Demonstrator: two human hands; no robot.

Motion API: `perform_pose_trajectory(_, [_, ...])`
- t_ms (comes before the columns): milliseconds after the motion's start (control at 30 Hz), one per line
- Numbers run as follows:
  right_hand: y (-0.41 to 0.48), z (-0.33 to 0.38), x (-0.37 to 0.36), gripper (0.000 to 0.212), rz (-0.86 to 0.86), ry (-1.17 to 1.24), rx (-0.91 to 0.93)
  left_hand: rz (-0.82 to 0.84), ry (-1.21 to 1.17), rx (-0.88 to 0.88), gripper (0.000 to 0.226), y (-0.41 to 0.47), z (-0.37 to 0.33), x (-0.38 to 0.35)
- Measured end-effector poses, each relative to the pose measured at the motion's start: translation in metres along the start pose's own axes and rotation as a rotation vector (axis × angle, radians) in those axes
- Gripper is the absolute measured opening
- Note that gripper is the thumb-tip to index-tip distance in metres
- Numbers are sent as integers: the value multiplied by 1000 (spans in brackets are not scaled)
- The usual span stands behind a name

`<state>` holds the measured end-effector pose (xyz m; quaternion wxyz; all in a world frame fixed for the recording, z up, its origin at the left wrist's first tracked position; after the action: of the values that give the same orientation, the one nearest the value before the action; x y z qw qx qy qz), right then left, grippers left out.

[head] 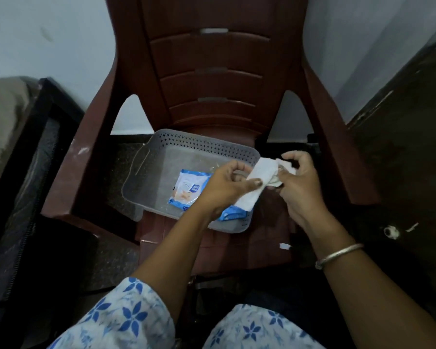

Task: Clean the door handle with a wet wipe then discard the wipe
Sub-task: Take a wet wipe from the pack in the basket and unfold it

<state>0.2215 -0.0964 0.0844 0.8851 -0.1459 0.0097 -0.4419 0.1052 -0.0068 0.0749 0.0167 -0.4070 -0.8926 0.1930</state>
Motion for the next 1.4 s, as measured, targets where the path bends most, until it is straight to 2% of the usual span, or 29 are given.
perform_pose_trajectory(133, [-21,28,51,39,-52,-40,105,230,-61,8,24,-12,-19,-44])
perform_pose_trajectory(300, [-55,55,122,36,-157,39,129,384,-111,-50,18,-32,-49,-113])
perform_pose_trajectory(500, [-111,86,217,29,-241,99,216,537,-35,-165,17,-61,-90,-195])
perform_pose_trajectory(567, [-129,95,246,32,-283,79,271,586,66,-221,21,-72,-100,-222])
perform_pose_trajectory(667, [-154,106,285,38,-350,-73,324,602,419,-399,41,-87,-111,-264])
perform_pose_trajectory(733, [-168,109,309,41,-385,-158,317,575,611,-563,40,-98,-119,-295])
perform_pose_trajectory(800, [-182,113,336,39,-488,-297,336,570,651,-663,26,-108,-125,-324])
perform_pose_trajectory(900, [-205,121,375,27,-708,-516,398,625,578,-704,3,-118,-132,-367])
perform_pose_trajectory(967, [-219,122,398,24,-816,-606,398,636,559,-768,7,-124,-137,-395])
perform_pose_trajectory(1033, [-229,125,416,17,-897,-701,393,658,460,-723,8,-128,-141,-420])
perform_pose_trajectory(1100, [-238,131,432,10,-945,-740,402,722,350,-590,14,-132,-143,-442])
perform_pose_trajectory(1167, [-246,137,448,15,-962,-715,434,789,303,-545,16,-137,-146,-463])
perform_pose_trajectory(1300, [-252,139,471,24,-818,-278,399,894,174,-490,13,-147,-151,-493])
perform_pose_trajectory(1400, [-256,141,481,32,-800,-179,421,919,123,-454,9,-151,-155,-504])
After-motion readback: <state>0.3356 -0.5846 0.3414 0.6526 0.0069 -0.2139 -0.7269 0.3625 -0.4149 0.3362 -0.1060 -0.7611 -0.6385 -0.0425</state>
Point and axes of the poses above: each hand's wrist, its own y-axis towards the middle knuckle, its own x-axis out of the back of the hand, z = x × y, the point moved 4 cm from there along y, towards the middle knuckle, and after that the axes turned 3 degrees about -y, right-handed, at the moved point
